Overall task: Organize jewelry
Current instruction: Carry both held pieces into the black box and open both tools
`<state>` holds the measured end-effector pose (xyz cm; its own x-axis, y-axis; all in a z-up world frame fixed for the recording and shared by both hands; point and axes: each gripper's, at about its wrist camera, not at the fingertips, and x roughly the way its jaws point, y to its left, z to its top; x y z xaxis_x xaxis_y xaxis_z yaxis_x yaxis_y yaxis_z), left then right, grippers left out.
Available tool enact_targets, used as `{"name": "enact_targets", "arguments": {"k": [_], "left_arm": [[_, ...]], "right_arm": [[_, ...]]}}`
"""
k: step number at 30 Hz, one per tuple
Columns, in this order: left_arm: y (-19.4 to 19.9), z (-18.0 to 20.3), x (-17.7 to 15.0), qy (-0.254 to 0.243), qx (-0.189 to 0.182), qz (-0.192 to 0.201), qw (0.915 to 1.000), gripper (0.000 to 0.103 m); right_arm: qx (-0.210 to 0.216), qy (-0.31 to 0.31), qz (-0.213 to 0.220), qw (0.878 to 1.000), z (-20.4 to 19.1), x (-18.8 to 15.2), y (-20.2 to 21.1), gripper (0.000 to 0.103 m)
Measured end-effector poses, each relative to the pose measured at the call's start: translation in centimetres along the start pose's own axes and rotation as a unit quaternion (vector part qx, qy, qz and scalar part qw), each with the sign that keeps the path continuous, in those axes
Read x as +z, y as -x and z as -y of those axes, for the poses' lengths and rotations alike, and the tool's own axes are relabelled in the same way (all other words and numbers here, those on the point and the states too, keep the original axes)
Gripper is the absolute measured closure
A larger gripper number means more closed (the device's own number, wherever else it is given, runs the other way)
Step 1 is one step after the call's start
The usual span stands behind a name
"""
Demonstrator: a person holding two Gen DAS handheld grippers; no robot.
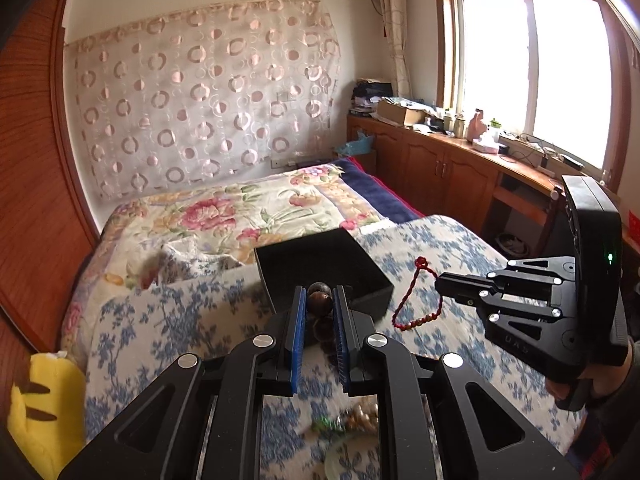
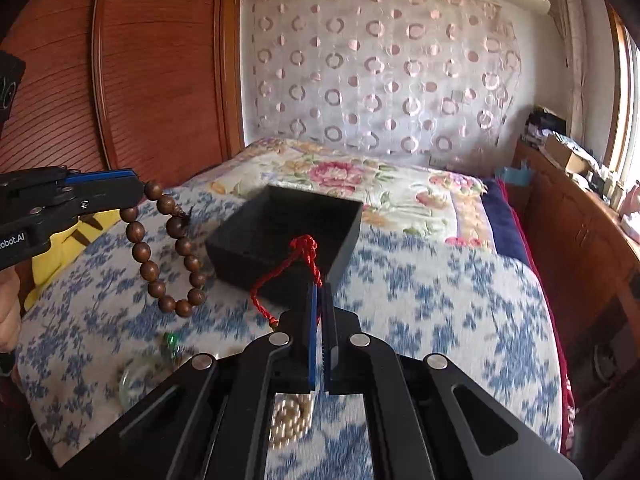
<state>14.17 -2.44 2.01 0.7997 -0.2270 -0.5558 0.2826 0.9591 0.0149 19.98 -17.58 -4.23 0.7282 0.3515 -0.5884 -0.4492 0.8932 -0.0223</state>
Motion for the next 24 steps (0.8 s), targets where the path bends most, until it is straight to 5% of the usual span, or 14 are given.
{"name": "enact_targets", "arguments": {"k": [11, 24], "left_arm": [[-3.3, 0.0, 4.5, -0.017, 0.014, 0.006, 0.9997, 0.091], [-8.9, -1.3, 2.4, 0.012, 0.012, -0.046, 0.9988, 0.09]], "right_arm": [[-0.001, -0.005, 0.003, 1.0, 0.8, 3.0, -2.1, 0.1], [0.01, -0.009, -0.004, 1.0, 1.2, 3.1, -4.3, 0.1]]}}
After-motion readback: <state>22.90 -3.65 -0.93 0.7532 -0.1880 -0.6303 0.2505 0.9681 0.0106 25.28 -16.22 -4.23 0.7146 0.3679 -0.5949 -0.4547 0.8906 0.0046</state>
